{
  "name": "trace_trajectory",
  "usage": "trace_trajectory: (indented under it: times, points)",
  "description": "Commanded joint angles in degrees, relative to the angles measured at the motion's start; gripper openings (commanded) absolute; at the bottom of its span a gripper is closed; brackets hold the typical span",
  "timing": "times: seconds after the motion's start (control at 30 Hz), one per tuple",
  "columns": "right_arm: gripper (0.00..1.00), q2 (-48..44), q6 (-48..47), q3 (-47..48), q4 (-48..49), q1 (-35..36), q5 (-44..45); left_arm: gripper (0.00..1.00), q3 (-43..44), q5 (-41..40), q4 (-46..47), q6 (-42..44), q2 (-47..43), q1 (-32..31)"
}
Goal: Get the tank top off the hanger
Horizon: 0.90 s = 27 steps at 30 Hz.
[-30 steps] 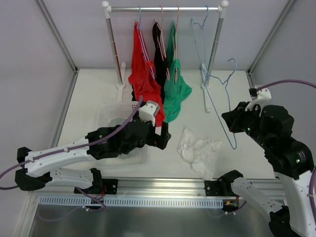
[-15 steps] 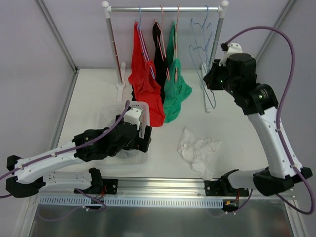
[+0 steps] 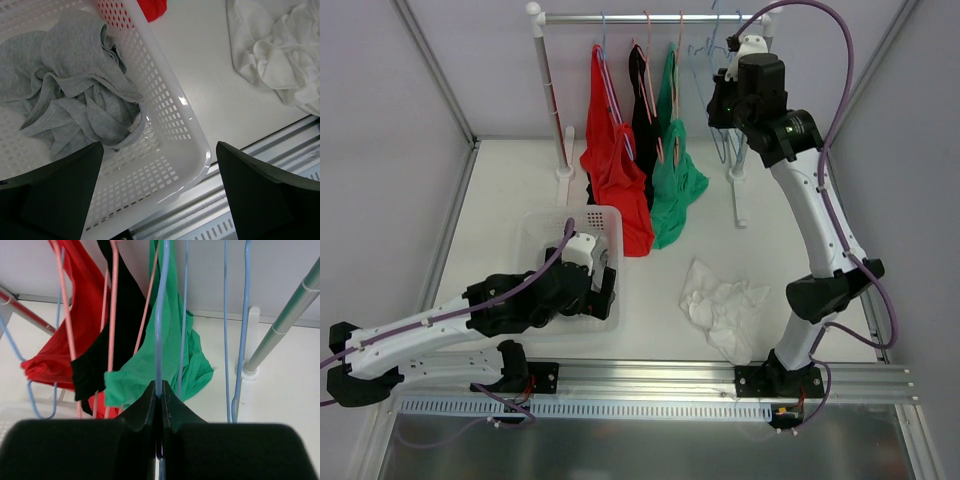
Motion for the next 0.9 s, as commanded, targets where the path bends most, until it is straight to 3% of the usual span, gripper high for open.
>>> trace_trajectory:
  times: [0.0,0.3,0.57,0.87]
  points:
    - [0.0,2.93,-0.26,3.98,3.75,-1.69,1.19,0.99,-2.29,0.93,-0.13,-3.43,-2.23,0.06]
    - [0.0,5.58,0.36,2.41,4.8,-3.02,0.57,0.99,-6.07,1.28,0.66,-4.67,-4.43,-0.03]
    - [0.0,3.48,6.16,-0.49,5.07,-6.09,-0.74,0.99,-7.48,2.07,1.63,-5.46,-4.96,-0.03]
    - [0.0,1.54,5.99,-2.95,5.24,-8.02,-3.9,0.99,-7.48,3.04,2.68,-5.64,-4.69,-0.03]
